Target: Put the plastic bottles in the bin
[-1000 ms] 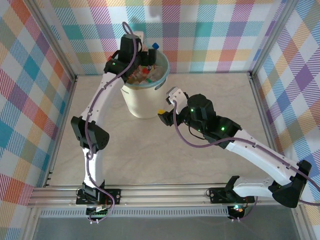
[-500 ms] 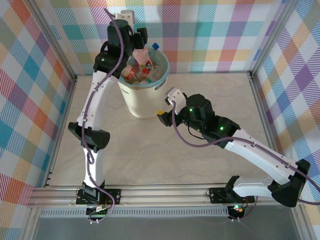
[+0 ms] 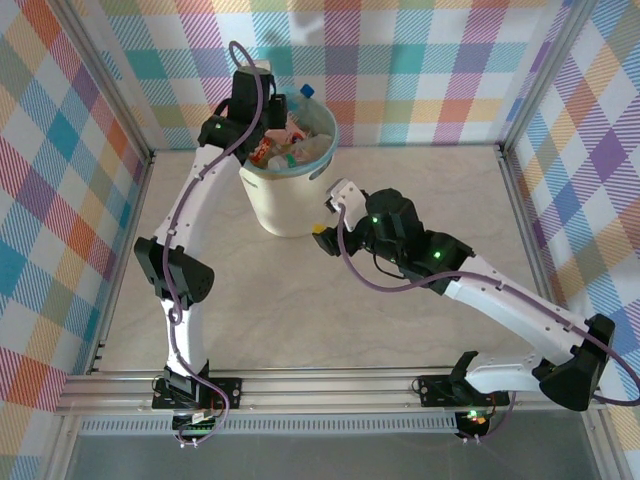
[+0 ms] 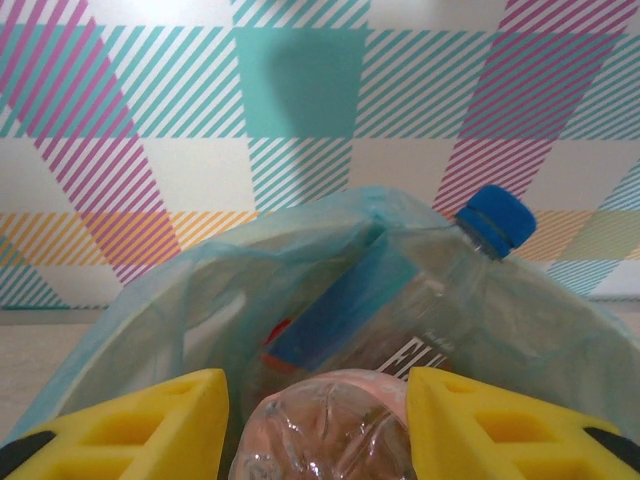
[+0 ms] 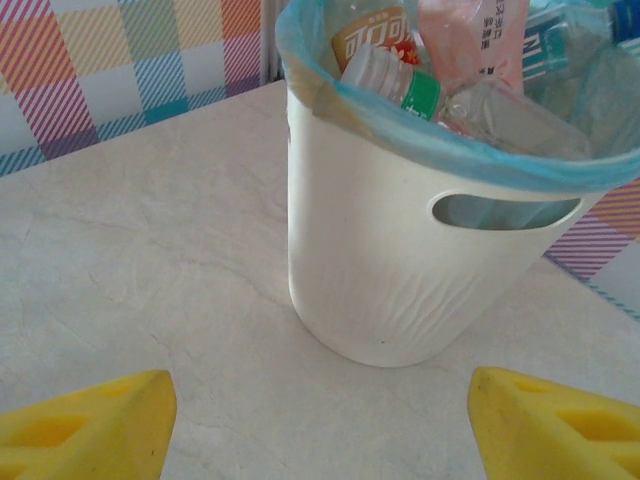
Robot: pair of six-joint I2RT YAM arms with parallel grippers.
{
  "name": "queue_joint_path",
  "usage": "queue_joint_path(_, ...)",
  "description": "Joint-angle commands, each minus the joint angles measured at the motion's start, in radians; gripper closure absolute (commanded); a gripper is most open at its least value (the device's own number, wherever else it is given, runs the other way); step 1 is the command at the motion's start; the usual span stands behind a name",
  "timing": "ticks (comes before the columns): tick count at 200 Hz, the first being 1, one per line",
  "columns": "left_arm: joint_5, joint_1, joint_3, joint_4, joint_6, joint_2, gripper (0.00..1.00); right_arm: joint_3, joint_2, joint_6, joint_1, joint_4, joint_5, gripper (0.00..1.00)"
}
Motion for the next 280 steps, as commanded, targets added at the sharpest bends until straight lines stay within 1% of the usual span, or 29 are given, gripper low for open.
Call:
queue_joint_path(1, 0.006, -0.002, -0.045, -0.113, -0.004, 0.034, 0.49, 0.035, 0.014, 0.019, -0.003, -0.003, -0.024, 0.23)
queue_joint_path(18, -0.002, 0.000, -0.023, -0.124, 0.000, 0.058, 0.48, 0.042, 0.020, 0.019, -0.003, -0.011, -0.029, 0.23)
queue_joint_path(40, 0.006, 0.000, 0.058, -0.172, -0.001, 0.090, 0.45, 0.047, 0.019, 0.024, -0.003, -0.016, -0.027, 0.23)
queue_joint_path(59, 0.026, 0.000, 0.103, -0.179, -0.007, 0.077, 0.43, 0.051, 0.016, 0.028, -0.003, -0.016, -0.029, 0.23)
queue_joint_path(96, 0.036, 0.000, 0.180, -0.158, -0.012, -0.006, 0.34, 0.064, 0.017, 0.028, -0.003, -0.013, -0.026, 0.23)
queue_joint_path(116, 0.041, 0.000, 0.173, -0.143, -0.014, -0.082, 0.28, 0.069, 0.021, 0.031, -0.003, -0.009, -0.027, 0.23)
queue_joint_path(128, 0.039, 0.000, 0.141, -0.133, -0.014, -0.140, 0.26, 0.072, 0.022, 0.033, -0.004, -0.006, -0.025, 0.23)
queue_joint_path(140, 0.025, 0.000, 0.050, -0.103, -0.008, -0.217, 0.26, 0.078, 0.025, 0.033, -0.003, -0.005, -0.007, 0.23)
queue_joint_path(146, 0.012, 0.000, -0.010, -0.075, 0.000, -0.268, 0.25, 0.084, 0.027, 0.068, -0.004, -0.005, 0.009, 0.23)
queue_joint_path(160, -0.041, 0.000, -0.201, 0.007, 0.016, -0.398, 0.25, 0.104, 0.036, 0.087, -0.017, -0.017, 0.043, 0.23)
queue_joint_path(172, -0.099, 0.000, -0.407, 0.097, 0.037, -0.520, 0.24, 0.124, 0.045, 0.116, -0.046, -0.037, 0.066, 0.23)
queue_joint_path(190, -0.200, 0.006, -0.733, 0.248, 0.054, -0.708, 0.22, 0.134, 0.050, 0.173, -0.135, -0.071, 0.076, 0.23)
queue_joint_path(197, -0.239, 0.011, -0.851, 0.293, 0.052, -0.772, 0.20, 0.127, 0.046, 0.202, -0.185, -0.079, 0.075, 0.22)
queue_joint_path(220, -0.328, 0.027, -1.159, 0.352, 0.019, -0.934, 0.17, 0.033, 0.012, 0.259, -0.354, -0.035, 0.095, 0.19)
queue_joint_path(224, -0.336, 0.029, -1.214, 0.362, 0.010, -0.955, 0.16, 0.001, 0.004, 0.256, -0.379, -0.012, 0.109, 0.18)
queue_joint_path(226, -0.337, 0.030, -1.238, 0.362, 0.007, -0.965, 0.15, -0.014, 0.000, 0.255, -0.392, 0.002, 0.118, 0.16)
queue_joint_path(242, -0.341, 0.033, -1.434, 0.491, -0.003, -1.024, 0.12, -0.161, -0.025, 0.232, -0.475, 0.126, 0.190, 0.06)
queue_joint_path(262, -0.365, 0.039, -1.637, 0.657, -0.005, -1.027, 0.09, -0.330, -0.028, 0.236, -0.585, 0.250, 0.204, 0.03)
queue_joint_path(280, -0.376, 0.050, -1.770, 0.821, 0.006, -0.993, 0.08, -0.460, -0.018, 0.267, -0.662, 0.340, 0.204, 0.02)
